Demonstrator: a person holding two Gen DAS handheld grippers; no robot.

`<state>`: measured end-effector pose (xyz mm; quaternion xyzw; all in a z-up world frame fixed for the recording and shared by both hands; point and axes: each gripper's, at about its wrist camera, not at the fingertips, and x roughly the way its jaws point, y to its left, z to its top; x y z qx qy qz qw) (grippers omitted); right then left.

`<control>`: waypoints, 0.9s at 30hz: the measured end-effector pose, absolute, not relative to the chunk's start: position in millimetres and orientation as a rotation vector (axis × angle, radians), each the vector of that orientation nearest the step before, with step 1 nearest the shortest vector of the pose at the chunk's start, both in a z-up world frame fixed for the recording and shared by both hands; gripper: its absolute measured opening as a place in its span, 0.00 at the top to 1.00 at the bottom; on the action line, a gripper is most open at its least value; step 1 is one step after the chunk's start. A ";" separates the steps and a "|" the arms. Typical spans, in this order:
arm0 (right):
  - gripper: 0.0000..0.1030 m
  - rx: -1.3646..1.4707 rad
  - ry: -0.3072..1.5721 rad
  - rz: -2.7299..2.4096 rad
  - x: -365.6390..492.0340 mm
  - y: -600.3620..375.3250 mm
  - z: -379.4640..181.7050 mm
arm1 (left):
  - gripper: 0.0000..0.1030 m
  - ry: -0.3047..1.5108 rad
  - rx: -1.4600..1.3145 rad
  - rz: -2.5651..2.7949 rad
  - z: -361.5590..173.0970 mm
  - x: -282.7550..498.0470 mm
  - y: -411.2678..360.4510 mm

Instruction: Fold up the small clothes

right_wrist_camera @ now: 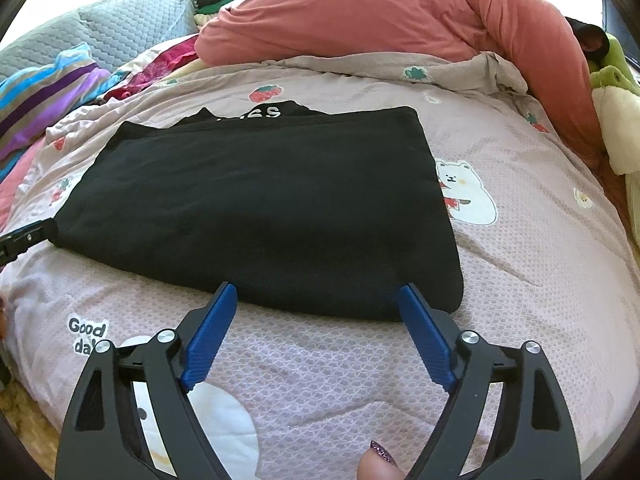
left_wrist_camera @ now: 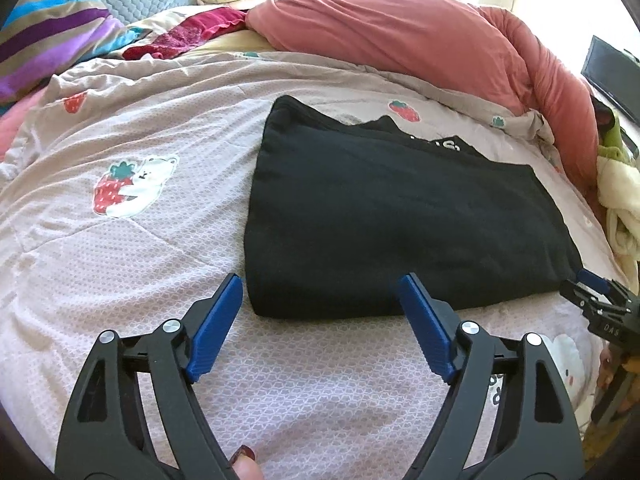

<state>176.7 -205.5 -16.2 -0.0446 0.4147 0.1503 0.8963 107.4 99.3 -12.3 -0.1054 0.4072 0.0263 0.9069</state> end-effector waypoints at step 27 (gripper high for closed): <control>0.18 -0.228 0.775 0.530 152.9 -100.6 6.4 | 0.09 0.803 -0.236 0.183 3.2 108.8 140.2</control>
